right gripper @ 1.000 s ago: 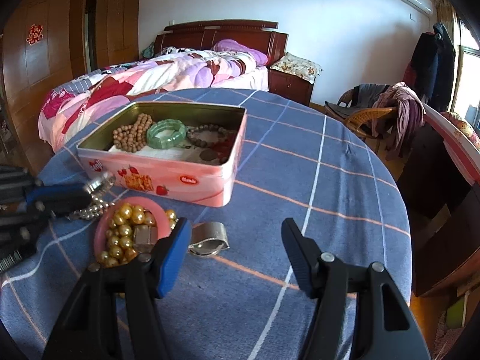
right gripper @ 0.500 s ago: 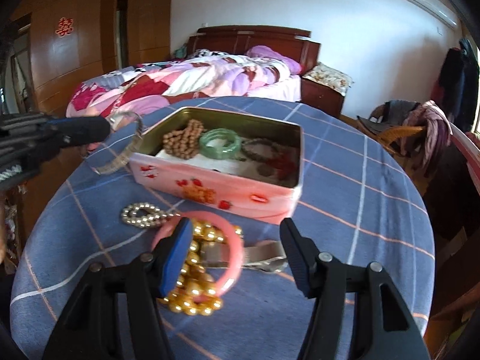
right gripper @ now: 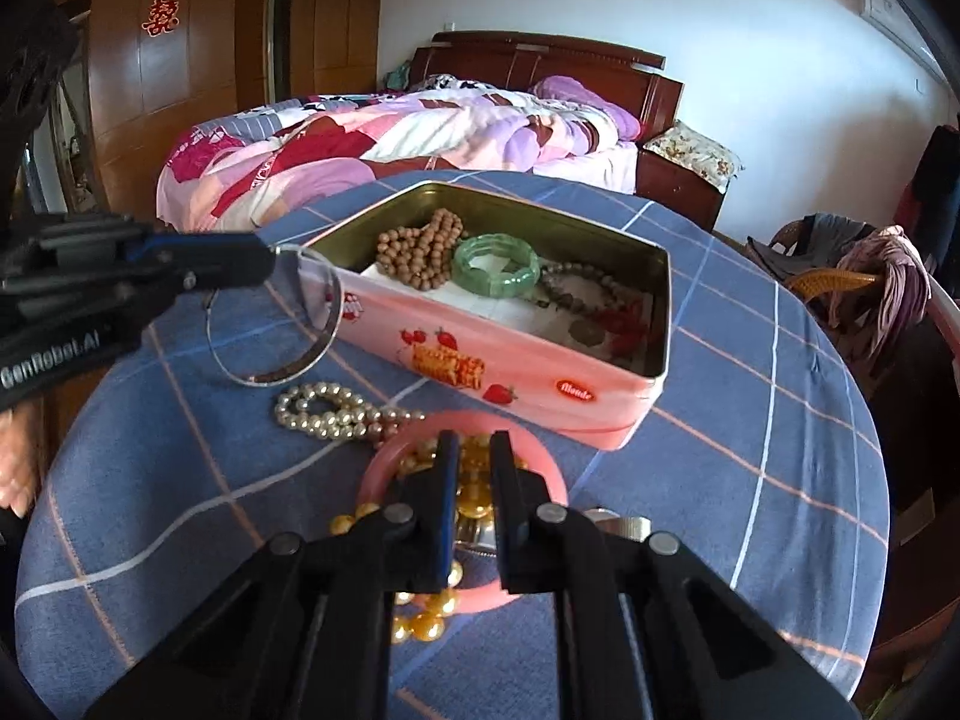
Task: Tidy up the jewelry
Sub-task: 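Grasp the thin silver bangle with the left tool while the right tool grasps the gold bead bracelet, then carry the silver bangle and gold bead bracelet into the pink tin and open both tools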
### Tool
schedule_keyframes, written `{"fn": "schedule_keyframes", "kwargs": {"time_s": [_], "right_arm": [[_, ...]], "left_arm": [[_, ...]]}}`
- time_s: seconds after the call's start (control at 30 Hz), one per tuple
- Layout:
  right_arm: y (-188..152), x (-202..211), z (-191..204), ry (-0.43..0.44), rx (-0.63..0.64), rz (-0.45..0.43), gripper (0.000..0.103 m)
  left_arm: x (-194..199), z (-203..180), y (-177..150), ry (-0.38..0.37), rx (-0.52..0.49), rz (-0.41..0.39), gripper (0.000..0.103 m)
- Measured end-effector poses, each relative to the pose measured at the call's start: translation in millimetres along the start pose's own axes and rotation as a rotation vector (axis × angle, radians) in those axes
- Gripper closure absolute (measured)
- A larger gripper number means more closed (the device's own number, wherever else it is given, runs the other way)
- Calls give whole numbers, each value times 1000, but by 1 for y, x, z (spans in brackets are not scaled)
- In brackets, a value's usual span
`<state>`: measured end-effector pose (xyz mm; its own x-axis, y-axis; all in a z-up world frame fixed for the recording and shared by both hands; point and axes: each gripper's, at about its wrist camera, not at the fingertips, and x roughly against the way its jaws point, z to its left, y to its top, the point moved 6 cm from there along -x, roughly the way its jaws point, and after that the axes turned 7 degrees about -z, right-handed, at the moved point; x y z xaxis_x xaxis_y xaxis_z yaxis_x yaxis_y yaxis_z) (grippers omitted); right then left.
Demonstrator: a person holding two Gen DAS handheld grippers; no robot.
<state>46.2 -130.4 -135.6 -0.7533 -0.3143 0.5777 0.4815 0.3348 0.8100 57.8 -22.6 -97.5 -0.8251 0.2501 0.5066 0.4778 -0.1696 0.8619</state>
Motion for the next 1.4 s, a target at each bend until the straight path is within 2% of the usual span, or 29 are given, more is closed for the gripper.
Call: {"fn": "schedule_keyframes", "kwargs": {"time_s": [0.23,0.37,0.4,0.43,0.47,0.53,0.67,0.73,0.77,0.8,1.03,1.1,1.2,1.27,1.4], "right_arm": [[14,18,-2,3,-15,-64,91],[15,17,-3,23,-28,-22,90],[13,17,-2,33,-33,-12,83],[11,17,0,39,-30,0,65],[9,17,2,40,-21,6,59],[4,14,9,36,3,27,59],[-9,4,17,49,18,94,62],[-10,2,15,29,27,94,66],[-10,2,15,37,22,91,71],[-9,4,14,51,14,86,89],[-10,7,11,34,14,77,90],[-11,5,12,2,45,78,87],[-11,4,10,17,34,79,86],[-10,4,8,24,19,74,90],[-3,16,6,16,17,30,90]], "left_arm": [[2,2,3,-10,17,-1,99],[2,2,4,-3,11,-2,99],[1,2,4,3,6,-1,99],[1,2,3,9,3,-1,99],[0,1,2,10,1,4,99],[-3,-1,-3,7,3,18,99],[-5,-9,-8,-4,-12,29,99],[-4,-11,-9,-6,-16,28,99],[-4,-11,-9,-6,-11,27,99],[-4,-10,-9,-7,-9,27,99],[-4,-9,-8,-9,-11,27,99],[-4,-10,-8,-10,-15,28,99],[-4,-10,-7,-10,-15,29,99],[-3,-11,-7,-11,-12,26,99],[3,-10,-1,-12,-8,2,99]]}}
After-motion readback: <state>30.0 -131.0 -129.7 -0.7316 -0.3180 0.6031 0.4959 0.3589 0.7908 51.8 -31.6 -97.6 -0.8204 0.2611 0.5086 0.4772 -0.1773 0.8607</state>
